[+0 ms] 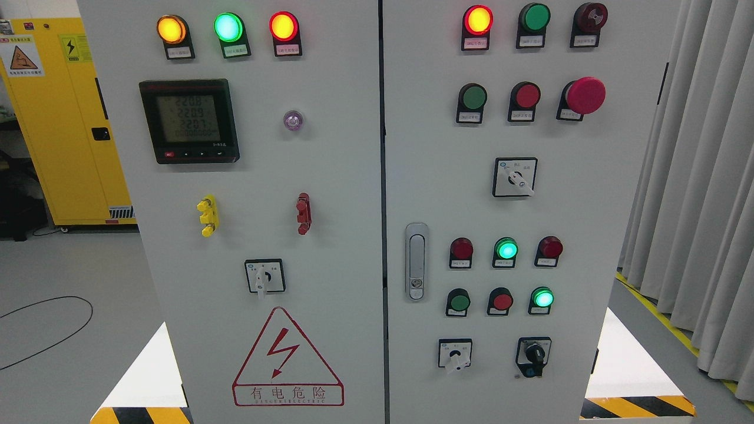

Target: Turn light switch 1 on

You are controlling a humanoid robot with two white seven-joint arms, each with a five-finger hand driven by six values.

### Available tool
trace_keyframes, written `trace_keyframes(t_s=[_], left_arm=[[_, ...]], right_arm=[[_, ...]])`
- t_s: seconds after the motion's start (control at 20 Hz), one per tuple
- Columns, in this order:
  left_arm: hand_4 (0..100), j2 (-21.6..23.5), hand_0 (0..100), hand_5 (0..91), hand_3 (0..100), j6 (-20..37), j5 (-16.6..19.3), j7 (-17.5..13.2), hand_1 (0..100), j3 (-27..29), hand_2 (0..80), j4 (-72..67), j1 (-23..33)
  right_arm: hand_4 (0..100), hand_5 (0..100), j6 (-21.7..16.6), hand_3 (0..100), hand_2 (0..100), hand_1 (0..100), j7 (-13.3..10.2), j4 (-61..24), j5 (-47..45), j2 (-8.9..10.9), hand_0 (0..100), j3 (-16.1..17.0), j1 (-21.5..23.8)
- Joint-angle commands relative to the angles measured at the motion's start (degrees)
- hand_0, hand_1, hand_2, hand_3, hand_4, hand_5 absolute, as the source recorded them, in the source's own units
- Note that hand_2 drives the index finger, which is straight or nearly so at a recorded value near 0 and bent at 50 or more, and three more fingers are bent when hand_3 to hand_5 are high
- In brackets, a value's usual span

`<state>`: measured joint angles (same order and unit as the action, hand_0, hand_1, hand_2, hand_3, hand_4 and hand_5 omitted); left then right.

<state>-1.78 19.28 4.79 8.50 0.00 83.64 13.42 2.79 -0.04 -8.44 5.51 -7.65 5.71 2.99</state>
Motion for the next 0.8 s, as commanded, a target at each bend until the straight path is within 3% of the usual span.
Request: trace_keyframes(t_s=[0.0, 0.15, 0.35, 0.55, 0.75], left_arm=[[76, -1.12, 22, 68.8, 58, -0.12, -0.57, 0.99, 51, 0.62, 38.4, 15.85, -0.41], [77, -1.47, 20, 69.8, 61, -0.73, -2.85, 0.99, 56, 0.62, 46.0, 17.51, -1.64], [82, -2.35, 18, 70.6, 78, -7.31, -3.12, 1.34, 58, 0.09, 56.8, 19.97, -4.72], [83, -2.97, 17, 70.7, 81, -13.99, -2.68, 6.26, 61, -2.19, 59.5, 22.52, -7.44], [83, -3.32, 17, 71.6, 82, -16.46, -1.46, 8.10, 62, -3.51, 59.1, 23.40, -9.73]], right_arm=[[0, 0, 0.02, 0, 4, 50, -0.05, 0.00, 0.03, 0.00, 0, 0.00, 0.00], [0, 0, 0.02, 0, 4, 50, -0.05, 0.00, 0.03, 0.00, 0, 0.00, 0.00], [0, 0, 0.02, 0, 4, 50, -0.05, 0.00, 0.03, 0.00, 0, 0.00, 0.00], [0, 0, 0.02, 0, 4, 50, -0.05, 0.00, 0.03, 0.00, 0, 0.00, 0.00], [0, 0, 0.02, 0, 4, 50, -0.05, 0.00, 0.03, 0.00, 0, 0.00, 0.00]])
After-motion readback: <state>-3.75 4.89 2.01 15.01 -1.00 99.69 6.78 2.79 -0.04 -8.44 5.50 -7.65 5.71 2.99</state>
